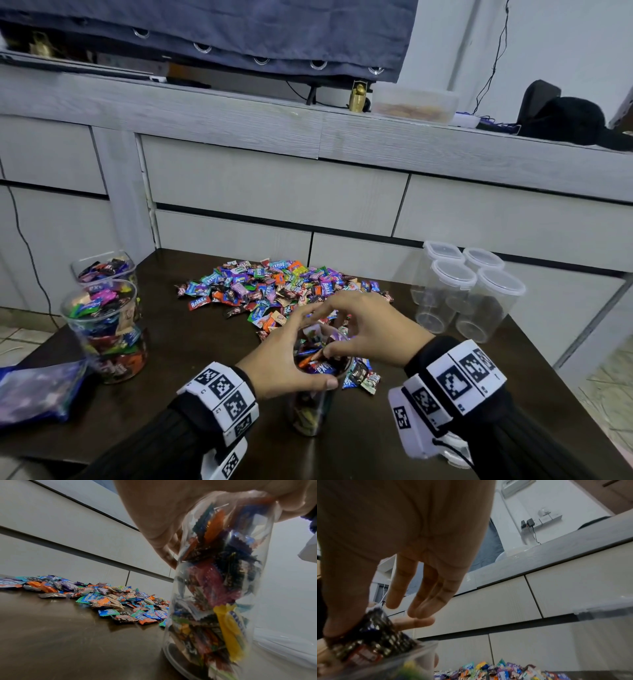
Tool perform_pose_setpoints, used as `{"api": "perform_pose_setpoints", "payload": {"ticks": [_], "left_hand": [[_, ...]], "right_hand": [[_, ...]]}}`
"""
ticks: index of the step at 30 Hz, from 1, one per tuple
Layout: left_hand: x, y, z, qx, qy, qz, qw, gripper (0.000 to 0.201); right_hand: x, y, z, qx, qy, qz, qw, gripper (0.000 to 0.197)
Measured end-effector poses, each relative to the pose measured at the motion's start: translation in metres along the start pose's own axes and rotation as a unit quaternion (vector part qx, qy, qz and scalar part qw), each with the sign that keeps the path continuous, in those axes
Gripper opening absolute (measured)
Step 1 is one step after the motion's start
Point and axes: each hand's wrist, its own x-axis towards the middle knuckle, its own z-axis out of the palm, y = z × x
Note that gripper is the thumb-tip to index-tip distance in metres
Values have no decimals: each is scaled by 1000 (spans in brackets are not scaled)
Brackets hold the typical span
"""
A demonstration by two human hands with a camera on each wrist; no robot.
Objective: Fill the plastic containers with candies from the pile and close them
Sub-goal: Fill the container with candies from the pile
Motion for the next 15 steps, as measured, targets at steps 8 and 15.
{"api": "perform_pose_setpoints", "payload": {"ticks": [8, 15], "left_hand": [[-1, 4, -1, -8, 5, -8, 1000, 97], [-4, 0, -1, -28, 10, -11, 999, 103]], "right_hand": [[8, -8, 34, -94, -61, 26, 993, 26], [5, -1, 16, -26, 13, 70, 997, 18]]}}
